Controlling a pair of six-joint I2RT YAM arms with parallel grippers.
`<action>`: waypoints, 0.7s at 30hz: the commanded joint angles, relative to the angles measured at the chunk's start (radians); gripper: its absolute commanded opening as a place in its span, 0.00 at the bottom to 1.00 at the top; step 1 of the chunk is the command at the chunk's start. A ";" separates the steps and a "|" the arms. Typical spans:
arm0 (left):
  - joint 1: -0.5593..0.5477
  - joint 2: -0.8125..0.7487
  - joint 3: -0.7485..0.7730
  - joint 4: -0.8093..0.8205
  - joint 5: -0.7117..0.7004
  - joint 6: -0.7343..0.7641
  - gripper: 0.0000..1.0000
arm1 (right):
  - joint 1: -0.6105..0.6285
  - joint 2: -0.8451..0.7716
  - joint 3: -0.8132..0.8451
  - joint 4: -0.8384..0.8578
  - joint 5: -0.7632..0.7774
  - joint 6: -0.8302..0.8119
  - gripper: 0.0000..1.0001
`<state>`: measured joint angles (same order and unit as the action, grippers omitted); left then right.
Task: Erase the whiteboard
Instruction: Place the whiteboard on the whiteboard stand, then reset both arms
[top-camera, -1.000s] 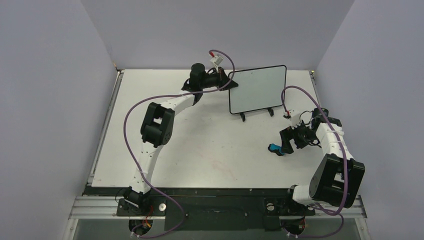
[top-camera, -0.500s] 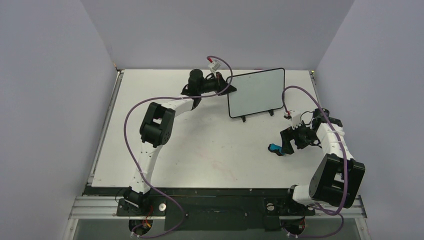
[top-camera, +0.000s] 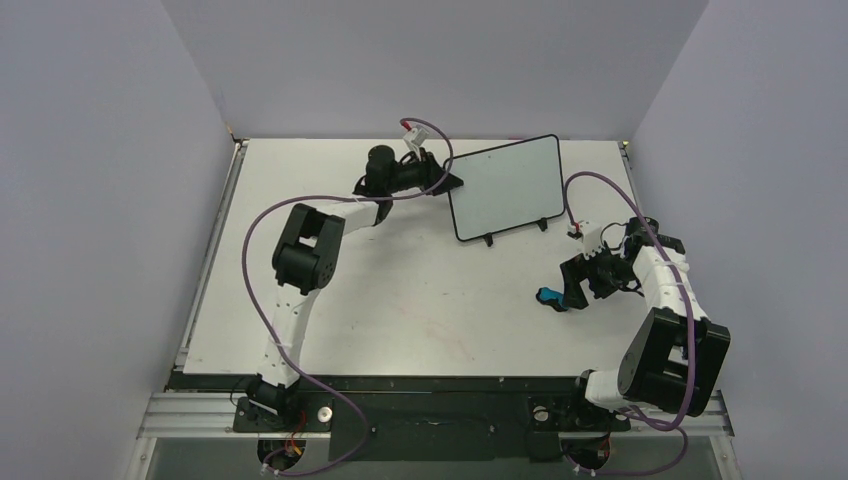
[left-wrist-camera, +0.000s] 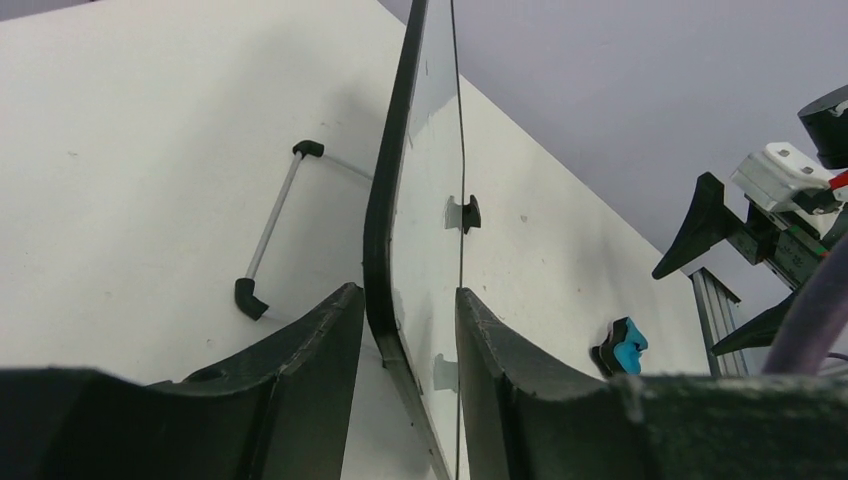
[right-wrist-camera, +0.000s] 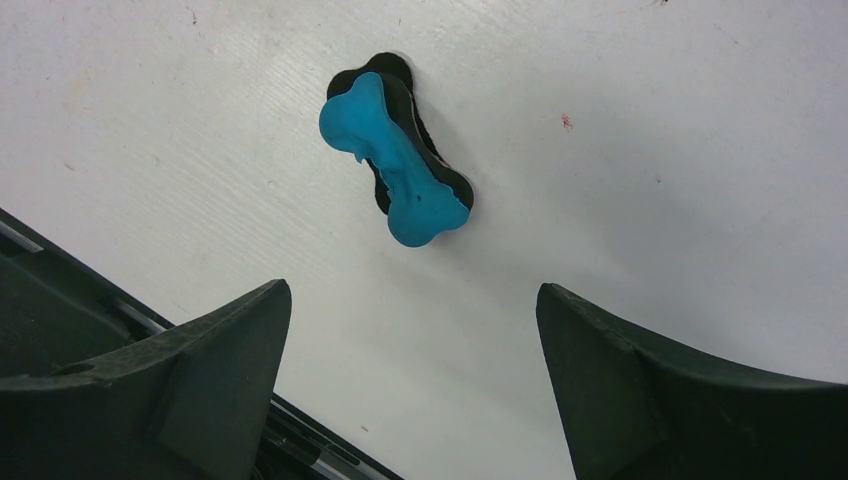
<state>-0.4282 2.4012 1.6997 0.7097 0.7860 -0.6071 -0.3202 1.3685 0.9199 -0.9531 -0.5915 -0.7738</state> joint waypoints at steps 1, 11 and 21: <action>0.007 -0.138 0.011 0.073 -0.018 -0.005 0.37 | -0.005 -0.046 0.010 0.009 -0.018 -0.008 0.88; 0.080 -0.382 -0.252 0.145 -0.065 0.012 0.46 | -0.008 -0.160 0.020 0.051 0.026 0.038 0.89; 0.215 -0.745 -0.632 0.046 -0.154 0.091 0.51 | -0.014 -0.317 0.041 0.068 0.020 0.114 0.91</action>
<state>-0.2420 1.7996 1.1679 0.7727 0.6903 -0.5659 -0.3279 1.0889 0.9253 -0.9127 -0.5613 -0.7048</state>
